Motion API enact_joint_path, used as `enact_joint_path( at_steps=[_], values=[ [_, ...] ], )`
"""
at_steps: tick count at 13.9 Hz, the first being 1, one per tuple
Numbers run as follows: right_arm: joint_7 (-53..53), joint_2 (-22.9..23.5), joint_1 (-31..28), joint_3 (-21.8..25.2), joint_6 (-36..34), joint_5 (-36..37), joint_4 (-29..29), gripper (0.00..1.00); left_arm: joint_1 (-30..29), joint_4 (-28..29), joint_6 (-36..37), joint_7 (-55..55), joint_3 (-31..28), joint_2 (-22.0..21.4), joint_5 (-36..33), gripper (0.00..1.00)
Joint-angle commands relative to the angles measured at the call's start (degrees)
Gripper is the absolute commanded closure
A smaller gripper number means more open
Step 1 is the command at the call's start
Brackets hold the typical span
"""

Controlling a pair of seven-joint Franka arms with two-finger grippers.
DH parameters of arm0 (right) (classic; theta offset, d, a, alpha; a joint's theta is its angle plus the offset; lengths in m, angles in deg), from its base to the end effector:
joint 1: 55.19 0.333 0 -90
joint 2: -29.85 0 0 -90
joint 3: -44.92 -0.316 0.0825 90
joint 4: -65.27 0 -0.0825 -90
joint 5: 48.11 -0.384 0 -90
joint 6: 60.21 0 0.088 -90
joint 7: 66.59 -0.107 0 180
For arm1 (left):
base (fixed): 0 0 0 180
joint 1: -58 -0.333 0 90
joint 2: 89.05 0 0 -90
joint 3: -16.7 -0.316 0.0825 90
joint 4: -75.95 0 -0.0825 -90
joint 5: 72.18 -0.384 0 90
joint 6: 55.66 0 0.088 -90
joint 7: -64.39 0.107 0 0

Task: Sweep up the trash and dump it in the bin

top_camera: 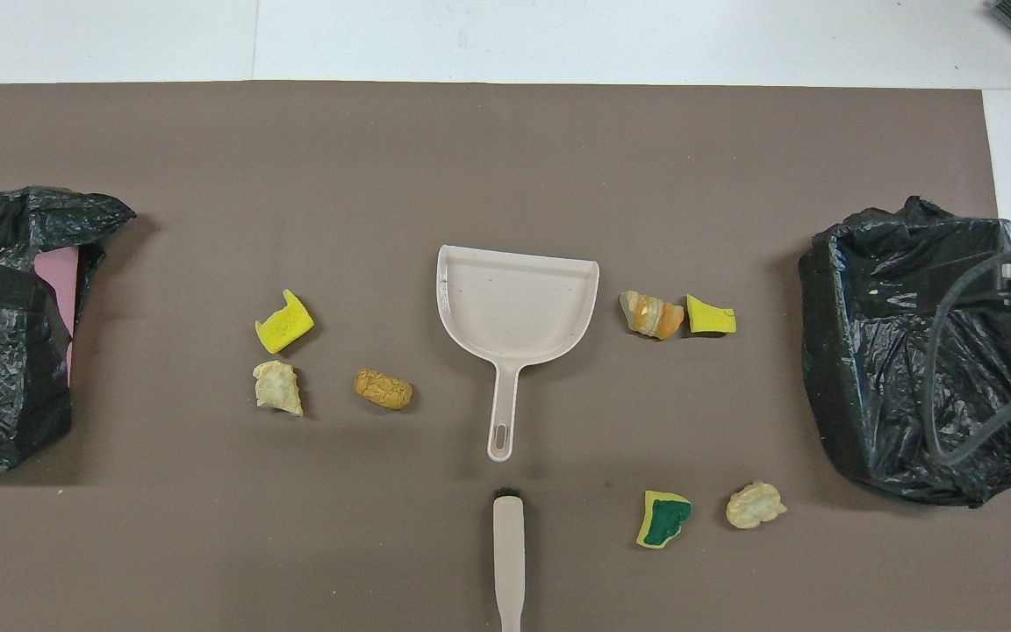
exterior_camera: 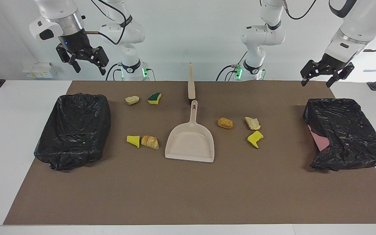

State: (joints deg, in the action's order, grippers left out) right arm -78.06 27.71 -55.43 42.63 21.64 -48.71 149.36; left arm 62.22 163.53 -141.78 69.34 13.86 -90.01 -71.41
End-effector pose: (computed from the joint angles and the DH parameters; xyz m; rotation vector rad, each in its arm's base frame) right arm 0.5267 0.0206 0.6802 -3.1226 0.2550 0.0044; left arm 0.5425 -0.0143 0.6476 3.1222 -0.1740 -0.0130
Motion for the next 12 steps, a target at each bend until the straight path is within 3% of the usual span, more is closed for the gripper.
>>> enact_joint_path(
  at_steps=[1,7,12],
  values=[
    [1.09,-0.32,-0.72,-0.26,0.77,-0.98,0.63,0.0,0.43,-0.04,0.86,0.58,0.02,-0.45,-0.95,0.0],
    [1.36,-0.23,-0.72,-0.17,0.95,-0.89,0.63,0.0,1.14,4.87,0.69,0.67,0.11,-2.9,-0.68,0.0],
    [1.62,-0.49,-2.66,0.01,-0.64,-0.19,0.54,0.0,7.54,13.12,-2.38,-0.3,0.19,-4.75,-0.07,0.0]
  ],
)
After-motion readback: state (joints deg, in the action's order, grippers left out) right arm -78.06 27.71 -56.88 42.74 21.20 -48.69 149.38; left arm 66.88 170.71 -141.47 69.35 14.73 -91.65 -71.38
